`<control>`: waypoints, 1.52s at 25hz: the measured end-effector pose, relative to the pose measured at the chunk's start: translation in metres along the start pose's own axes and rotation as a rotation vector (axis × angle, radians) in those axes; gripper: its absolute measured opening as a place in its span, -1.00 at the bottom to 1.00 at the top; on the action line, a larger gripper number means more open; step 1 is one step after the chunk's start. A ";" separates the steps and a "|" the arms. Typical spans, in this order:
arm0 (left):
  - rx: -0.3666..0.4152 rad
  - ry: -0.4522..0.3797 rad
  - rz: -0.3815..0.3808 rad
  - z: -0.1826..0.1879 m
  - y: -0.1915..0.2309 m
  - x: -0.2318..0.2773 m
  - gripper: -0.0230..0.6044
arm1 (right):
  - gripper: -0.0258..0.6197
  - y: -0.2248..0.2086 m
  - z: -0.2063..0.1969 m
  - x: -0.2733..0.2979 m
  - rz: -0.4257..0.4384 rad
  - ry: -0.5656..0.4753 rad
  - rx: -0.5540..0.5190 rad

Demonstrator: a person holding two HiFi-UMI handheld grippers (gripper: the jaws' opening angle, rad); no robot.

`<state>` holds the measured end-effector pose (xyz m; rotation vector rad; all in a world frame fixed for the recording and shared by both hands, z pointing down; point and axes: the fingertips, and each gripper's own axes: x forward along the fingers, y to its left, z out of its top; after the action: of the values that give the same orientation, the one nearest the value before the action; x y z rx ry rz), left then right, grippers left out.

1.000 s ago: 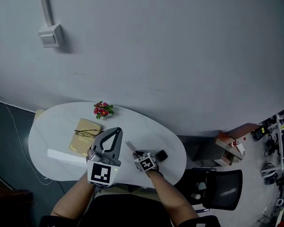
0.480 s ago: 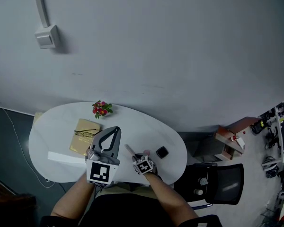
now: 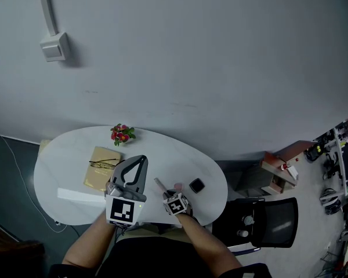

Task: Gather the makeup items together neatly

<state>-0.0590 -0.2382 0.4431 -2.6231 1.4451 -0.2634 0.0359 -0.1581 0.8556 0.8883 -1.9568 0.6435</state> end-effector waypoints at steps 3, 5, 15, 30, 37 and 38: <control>0.001 -0.013 -0.003 0.002 -0.001 0.001 -0.87 | -0.54 0.005 -0.001 0.001 0.029 -0.004 -0.018; 0.001 -0.014 -0.006 0.003 0.000 0.001 -0.87 | -0.43 0.010 0.001 -0.001 0.045 -0.003 -0.024; -0.003 -0.038 -0.008 0.006 -0.004 -0.001 -0.87 | -0.32 0.010 -0.003 -0.005 0.028 0.002 -0.025; 0.002 -0.024 0.002 0.002 0.004 -0.011 -0.87 | -0.67 0.004 0.016 0.002 -0.065 -0.020 0.115; 0.007 -0.035 -0.012 0.004 0.002 -0.006 -0.87 | -0.47 0.009 0.010 0.011 -0.010 -0.042 0.146; 0.007 -0.029 -0.016 0.003 0.001 -0.005 -0.87 | -0.37 0.010 0.010 0.009 -0.005 -0.048 0.144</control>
<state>-0.0619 -0.2340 0.4391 -2.6229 1.4129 -0.2305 0.0192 -0.1624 0.8576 1.0048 -1.9685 0.7745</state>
